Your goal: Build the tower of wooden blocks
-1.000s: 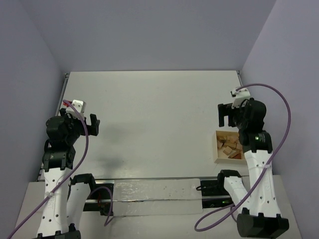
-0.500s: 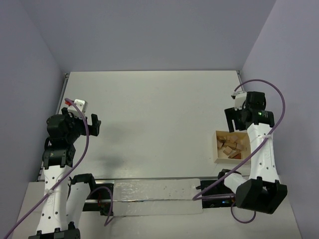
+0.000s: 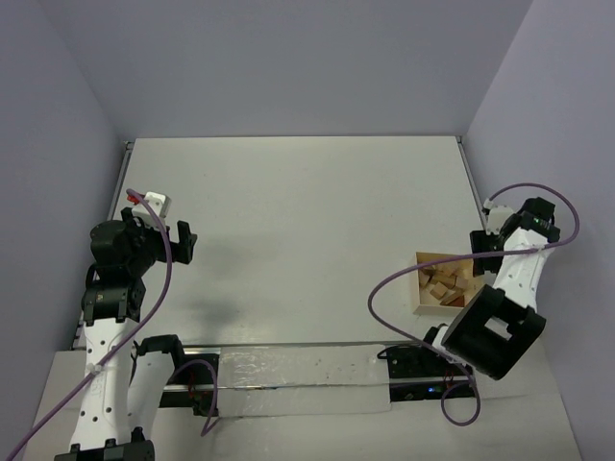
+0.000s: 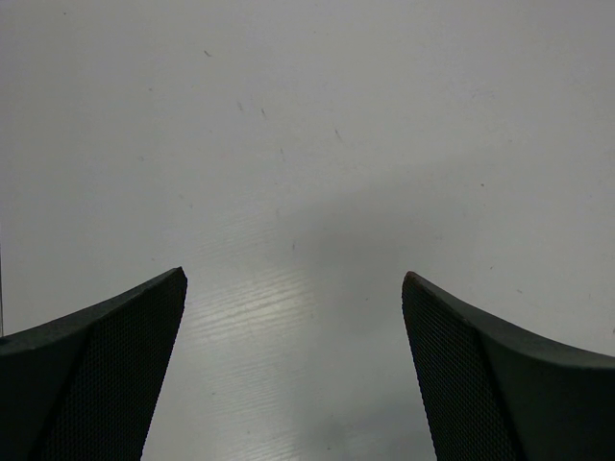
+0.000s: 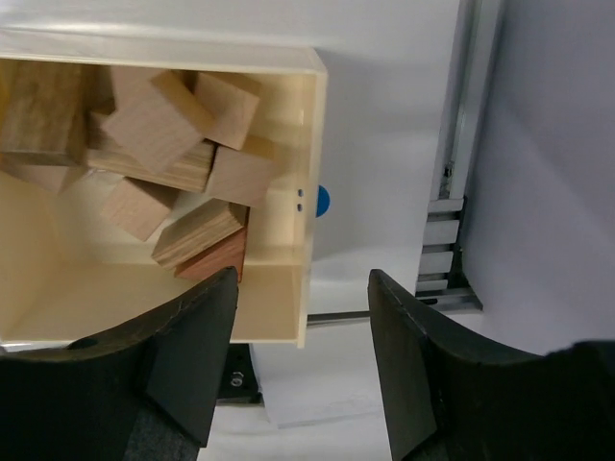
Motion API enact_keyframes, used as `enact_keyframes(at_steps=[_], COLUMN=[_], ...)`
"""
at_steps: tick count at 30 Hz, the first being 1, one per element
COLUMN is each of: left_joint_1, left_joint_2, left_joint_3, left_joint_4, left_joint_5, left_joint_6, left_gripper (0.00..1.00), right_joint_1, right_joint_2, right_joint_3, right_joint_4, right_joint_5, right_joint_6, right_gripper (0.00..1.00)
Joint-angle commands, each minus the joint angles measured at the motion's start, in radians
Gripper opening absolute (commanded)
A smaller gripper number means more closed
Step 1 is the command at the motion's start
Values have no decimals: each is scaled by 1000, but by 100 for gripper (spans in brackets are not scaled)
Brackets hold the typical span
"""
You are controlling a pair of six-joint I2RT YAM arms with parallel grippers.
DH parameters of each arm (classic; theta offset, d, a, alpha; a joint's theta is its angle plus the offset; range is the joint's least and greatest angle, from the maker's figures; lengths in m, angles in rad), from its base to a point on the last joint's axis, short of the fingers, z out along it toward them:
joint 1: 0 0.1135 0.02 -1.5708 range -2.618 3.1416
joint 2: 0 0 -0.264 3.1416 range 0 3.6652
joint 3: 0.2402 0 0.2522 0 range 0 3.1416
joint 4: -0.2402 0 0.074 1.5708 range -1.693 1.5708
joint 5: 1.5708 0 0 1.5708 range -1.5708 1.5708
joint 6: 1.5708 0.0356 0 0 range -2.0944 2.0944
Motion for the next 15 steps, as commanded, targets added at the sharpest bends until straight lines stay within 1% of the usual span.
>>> enact_keyframes(at_steps=[1, 7, 15], left_joint_1=[7, 7, 7], left_joint_2=[0, -2, -15], left_joint_3=[45, 46, 42], left_joint_4=[5, 4, 7], left_joint_5=[29, 28, 34], left_joint_6=[15, 17, 21], left_gripper=[99, 99, 99], right_joint_1=[-52, -58, -151], right_joint_2=[32, 59, 192], right_joint_3=[-17, -73, -72], right_joint_4=[49, 121, 159], right_joint_5=[-71, -60, -80], right_joint_6=[-45, -22, -54], right_gripper=[62, 59, 56])
